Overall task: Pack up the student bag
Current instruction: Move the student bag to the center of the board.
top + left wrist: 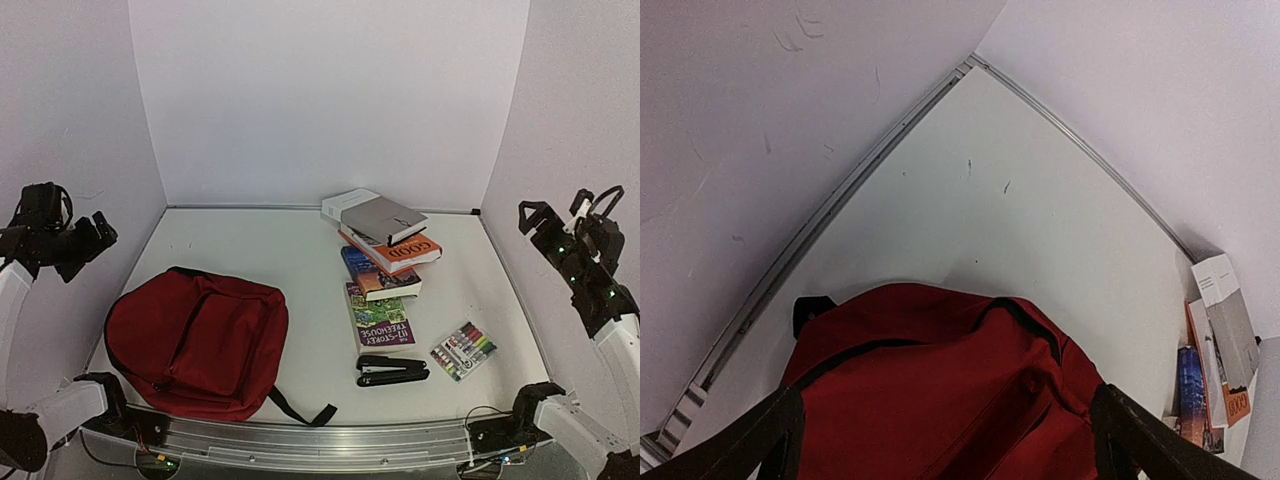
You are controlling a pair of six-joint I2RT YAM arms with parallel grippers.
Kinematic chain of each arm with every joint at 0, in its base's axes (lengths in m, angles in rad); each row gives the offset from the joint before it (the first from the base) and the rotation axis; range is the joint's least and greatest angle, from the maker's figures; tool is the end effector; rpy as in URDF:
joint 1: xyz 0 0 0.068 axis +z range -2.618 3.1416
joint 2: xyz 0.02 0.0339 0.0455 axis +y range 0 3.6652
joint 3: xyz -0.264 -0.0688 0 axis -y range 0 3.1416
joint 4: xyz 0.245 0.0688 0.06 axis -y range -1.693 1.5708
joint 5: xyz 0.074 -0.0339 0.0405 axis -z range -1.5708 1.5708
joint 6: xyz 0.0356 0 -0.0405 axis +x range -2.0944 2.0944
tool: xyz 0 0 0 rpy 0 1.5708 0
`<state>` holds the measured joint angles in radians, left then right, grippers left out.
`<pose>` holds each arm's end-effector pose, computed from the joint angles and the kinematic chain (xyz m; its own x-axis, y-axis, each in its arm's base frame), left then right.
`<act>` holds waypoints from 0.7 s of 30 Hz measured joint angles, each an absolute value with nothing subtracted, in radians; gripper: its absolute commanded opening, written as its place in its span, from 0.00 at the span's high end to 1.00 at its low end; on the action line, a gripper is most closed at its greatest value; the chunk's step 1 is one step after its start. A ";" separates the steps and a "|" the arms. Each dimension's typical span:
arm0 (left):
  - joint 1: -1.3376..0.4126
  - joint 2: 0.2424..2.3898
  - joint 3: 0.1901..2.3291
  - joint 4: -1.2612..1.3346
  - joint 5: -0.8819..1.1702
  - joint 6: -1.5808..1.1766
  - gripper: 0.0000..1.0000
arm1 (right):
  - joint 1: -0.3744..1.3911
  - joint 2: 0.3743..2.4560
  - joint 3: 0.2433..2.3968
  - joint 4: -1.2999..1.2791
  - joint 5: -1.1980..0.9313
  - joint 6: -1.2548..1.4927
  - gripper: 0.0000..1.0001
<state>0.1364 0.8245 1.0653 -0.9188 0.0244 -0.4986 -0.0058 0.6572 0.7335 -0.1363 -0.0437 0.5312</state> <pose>0.1485 0.0195 0.3553 -0.4898 -0.5498 -0.6767 -0.4000 0.8313 -0.3859 0.1601 0.0006 0.3467 -0.0709 0.5065 -0.8593 -0.0022 0.8614 0.5079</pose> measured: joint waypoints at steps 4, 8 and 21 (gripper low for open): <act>0.136 0.847 1.065 -0.941 0.084 -0.471 0.00 | -0.006 0.717 0.790 -0.195 -0.094 0.500 0.02; 0.136 0.850 1.065 -0.944 0.160 -0.448 0.01 | -0.006 0.758 0.874 -0.278 -0.120 0.453 0.02; 0.136 0.876 0.936 -0.860 0.512 -0.452 0.04 | 0.103 0.812 0.902 -0.376 -0.300 0.519 0.07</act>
<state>0.1356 0.8762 0.9357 -0.8600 0.5118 -0.4525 0.1026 0.8124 0.9024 -0.3763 -0.3001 0.5190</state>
